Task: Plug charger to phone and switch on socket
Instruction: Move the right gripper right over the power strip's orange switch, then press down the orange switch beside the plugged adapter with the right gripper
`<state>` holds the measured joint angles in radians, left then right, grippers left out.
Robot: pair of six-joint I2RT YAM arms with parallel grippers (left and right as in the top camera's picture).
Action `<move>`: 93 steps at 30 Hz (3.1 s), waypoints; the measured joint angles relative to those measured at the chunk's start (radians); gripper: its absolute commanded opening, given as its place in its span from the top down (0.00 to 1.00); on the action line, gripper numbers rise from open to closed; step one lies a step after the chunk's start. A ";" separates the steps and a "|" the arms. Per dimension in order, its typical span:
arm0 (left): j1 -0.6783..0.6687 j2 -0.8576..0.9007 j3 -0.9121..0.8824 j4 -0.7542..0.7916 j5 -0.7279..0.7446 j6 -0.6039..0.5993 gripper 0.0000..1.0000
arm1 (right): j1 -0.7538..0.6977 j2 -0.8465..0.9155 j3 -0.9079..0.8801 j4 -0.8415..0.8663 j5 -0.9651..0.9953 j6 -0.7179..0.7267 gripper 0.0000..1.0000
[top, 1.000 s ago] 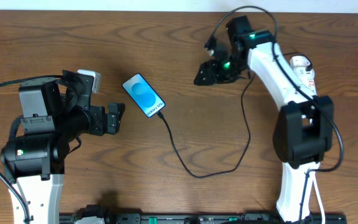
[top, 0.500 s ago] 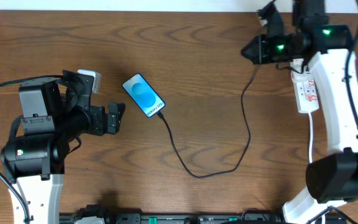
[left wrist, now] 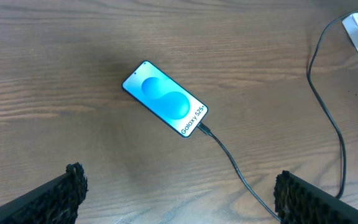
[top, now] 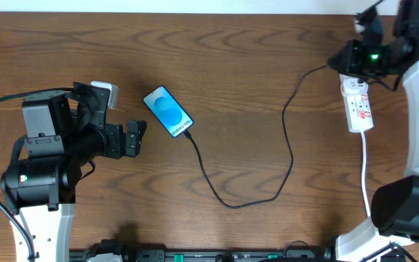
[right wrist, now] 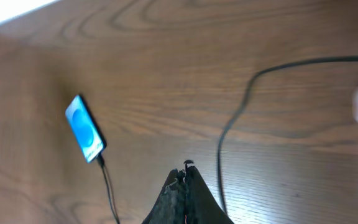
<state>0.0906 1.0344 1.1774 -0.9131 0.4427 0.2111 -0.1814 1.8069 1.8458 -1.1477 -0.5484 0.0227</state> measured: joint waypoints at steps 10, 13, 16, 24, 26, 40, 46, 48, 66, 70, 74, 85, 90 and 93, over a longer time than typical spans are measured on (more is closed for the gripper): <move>0.000 0.000 0.000 0.000 0.000 0.000 0.02 | -0.226 0.002 0.000 0.025 0.003 0.038 0.99; 0.000 0.000 0.000 0.000 0.000 0.000 0.02 | -0.275 0.013 0.000 0.029 0.004 0.040 0.99; 0.000 0.000 0.000 0.000 0.000 0.000 0.02 | -0.304 0.042 0.000 0.028 0.004 0.041 0.99; 0.000 0.000 0.000 0.000 0.000 0.000 0.02 | -0.360 0.135 0.000 0.032 0.050 0.032 0.99; 0.000 0.000 0.000 0.000 0.000 0.000 0.02 | -0.374 0.161 0.000 0.032 0.055 0.025 0.99; 0.000 0.000 0.000 0.000 0.000 0.000 0.02 | -0.384 0.336 0.000 0.060 0.039 -0.042 0.99; 0.000 0.000 0.000 0.000 0.000 0.000 0.02 | -0.384 0.365 0.000 0.114 0.023 -0.065 0.99; 0.000 0.000 0.000 0.000 0.000 0.000 0.02 | -0.384 0.367 0.000 0.129 0.021 -0.072 0.99; 0.000 0.000 0.000 0.000 0.000 0.000 0.02 | -0.382 0.399 0.000 0.194 0.034 -0.101 0.99; 0.000 0.000 0.000 0.000 0.000 0.000 0.02 | -0.372 0.409 0.000 0.211 0.041 -0.101 0.99; 0.000 0.000 0.000 0.000 0.000 0.000 0.02 | -0.349 0.430 0.000 0.229 0.045 -0.101 0.99; 0.000 0.000 0.000 0.000 0.000 0.000 0.02 | -0.322 0.482 0.000 0.247 0.056 -0.104 0.99; 0.000 0.000 0.000 0.000 0.000 0.000 0.02 | -0.321 0.482 0.000 0.247 0.060 -0.104 0.99; 0.000 0.000 0.000 0.000 0.000 0.000 0.02 | -0.321 0.482 0.000 0.244 0.068 -0.103 0.99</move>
<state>0.0906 1.0344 1.1774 -0.9131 0.4427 0.2111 -0.5022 2.2887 1.8454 -0.9039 -0.4808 -0.0807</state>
